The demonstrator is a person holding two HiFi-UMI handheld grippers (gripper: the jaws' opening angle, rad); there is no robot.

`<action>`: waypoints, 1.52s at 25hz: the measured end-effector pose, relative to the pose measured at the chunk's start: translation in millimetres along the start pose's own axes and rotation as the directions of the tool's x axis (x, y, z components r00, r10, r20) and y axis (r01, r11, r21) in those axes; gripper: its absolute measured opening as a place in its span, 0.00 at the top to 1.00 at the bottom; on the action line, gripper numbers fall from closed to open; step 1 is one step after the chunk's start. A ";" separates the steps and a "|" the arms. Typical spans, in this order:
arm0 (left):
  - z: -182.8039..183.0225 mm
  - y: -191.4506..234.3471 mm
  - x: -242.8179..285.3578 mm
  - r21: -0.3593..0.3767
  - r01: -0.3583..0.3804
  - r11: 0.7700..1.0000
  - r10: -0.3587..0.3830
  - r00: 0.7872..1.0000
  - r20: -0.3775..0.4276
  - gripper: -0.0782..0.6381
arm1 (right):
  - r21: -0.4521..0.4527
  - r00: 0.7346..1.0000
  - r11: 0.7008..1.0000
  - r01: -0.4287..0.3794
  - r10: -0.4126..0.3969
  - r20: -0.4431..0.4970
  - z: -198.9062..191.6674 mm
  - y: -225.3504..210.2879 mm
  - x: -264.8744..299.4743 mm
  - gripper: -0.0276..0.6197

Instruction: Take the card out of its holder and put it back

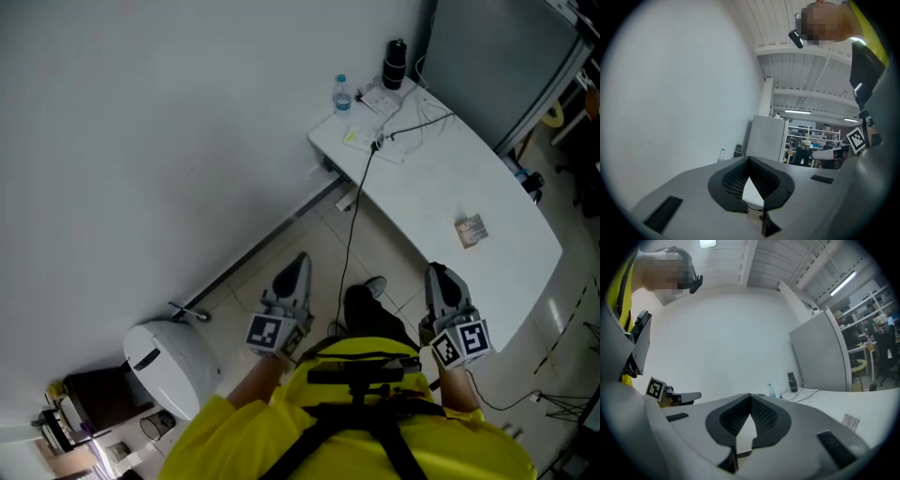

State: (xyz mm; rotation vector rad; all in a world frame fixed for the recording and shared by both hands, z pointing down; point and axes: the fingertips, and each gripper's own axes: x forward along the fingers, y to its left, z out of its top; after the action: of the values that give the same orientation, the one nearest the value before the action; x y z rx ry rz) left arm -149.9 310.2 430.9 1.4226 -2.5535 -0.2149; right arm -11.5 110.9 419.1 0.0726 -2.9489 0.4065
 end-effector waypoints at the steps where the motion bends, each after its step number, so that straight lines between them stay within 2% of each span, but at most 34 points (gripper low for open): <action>1: 1.4 -0.8 18.2 0.008 0.026 1.000 -0.026 1.000 -0.009 0.89 | 0.005 1.000 1.000 0.018 -0.018 0.008 2.5 -11.5 7.1 0.95; 5: 16.4 -7.1 96.6 0.009 0.091 0.996 -0.091 0.996 -0.026 0.89 | 0.021 0.995 0.995 0.096 -0.096 0.029 17.7 -69.8 41.7 0.95; 8: 35.3 -19.3 154.8 0.040 0.149 0.988 -0.149 0.989 -0.005 0.89 | 0.027 0.986 0.988 0.152 -0.154 0.060 35.7 -114.4 65.0 0.95; 10: 32.8 -26.3 193.3 0.060 0.198 0.978 -0.197 0.980 -0.026 0.89 | 0.031 0.975 0.978 0.206 -0.208 0.079 42.8 -143.1 73.0 0.95; 13: 17.4 -47.8 245.3 0.043 0.308 0.950 -0.303 0.948 -0.097 0.89 | 0.059 0.940 0.943 0.327 -0.331 0.084 42.1 -183.5 63.7 0.95; 17: 26.4 -94.2 297.1 0.065 0.446 0.893 -0.440 0.894 -0.085 0.89 | 0.093 0.870 0.871 0.482 -0.488 0.071 34.8 -215.9 30.7 0.95; 20: 19.3 -127.6 326.4 0.053 0.563 0.824 -0.556 0.824 -0.107 0.89 | 0.132 0.790 0.791 0.597 -0.609 0.070 29.5 -236.1 4.6 0.95; 22: 14.8 -149.8 342.5 0.044 0.644 0.764 -0.635 0.761 -0.132 0.89 | 0.160 0.721 0.723 0.672 -0.688 0.081 30.0 -243.9 -9.8 0.95; 23: 12.9 -160.6 349.7 0.046 0.683 0.729 -0.672 0.726 -0.146 0.89 | 0.170 0.686 0.689 0.704 -0.722 0.086 30.5 -246.0 -15.2 0.95; 25: 8.8 -180.1 362.1 0.057 0.748 0.661 -0.731 0.659 -0.178 0.89 | 0.189 0.622 0.625 0.757 -0.779 0.083 30.4 -248.5 -24.1 0.84; 27: 5.6 -197.3 371.8 0.070 0.804 0.591 -0.778 0.591 -0.211 0.89 | 0.207 0.560 0.562 0.801 -0.825 0.075 31.3 -248.7 -32.1 0.84; 30: -4.7 -217.3 381.5 0.092 0.877 0.472 -0.838 0.479 -0.262 0.89 | 0.211 0.472 0.473 0.855 -0.880 0.058 23.2 -248.6 -41.6 0.83; 32: -15.7 -226.4 388.3 0.093 0.903 0.419 -0.857 0.427 -0.290 0.89 | 0.217 0.404 0.401 0.890 -0.914 0.031 5.7 -256.8 -48.6 0.64; 34: -26.5 -233.7 394.1 0.067 0.920 0.386 -0.865 0.386 -0.320 0.89 | 0.230 0.341 0.327 0.917 -0.940 -0.025 -20.0 -272.2 -49.0 0.43; 36: -34.5 -237.9 394.2 0.046 0.934 0.354 -0.872 0.348 -0.345 0.89 | 0.256 0.323 0.297 0.920 -0.944 -0.068 -42.3 -284.9 -39.7 0.38; 38: -39.3 -238.2 389.7 0.037 0.946 0.322 -0.880 0.314 -0.356 0.89 | 0.232 0.322 0.298 0.926 -0.944 -0.074 -57.7 -295.5 -30.2 0.41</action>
State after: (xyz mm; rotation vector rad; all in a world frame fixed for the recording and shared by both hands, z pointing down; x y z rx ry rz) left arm -143.9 -147.4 458.3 2.6643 -1.2211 0.1533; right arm 47.9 -156.8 547.0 1.7915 -2.2627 0.5195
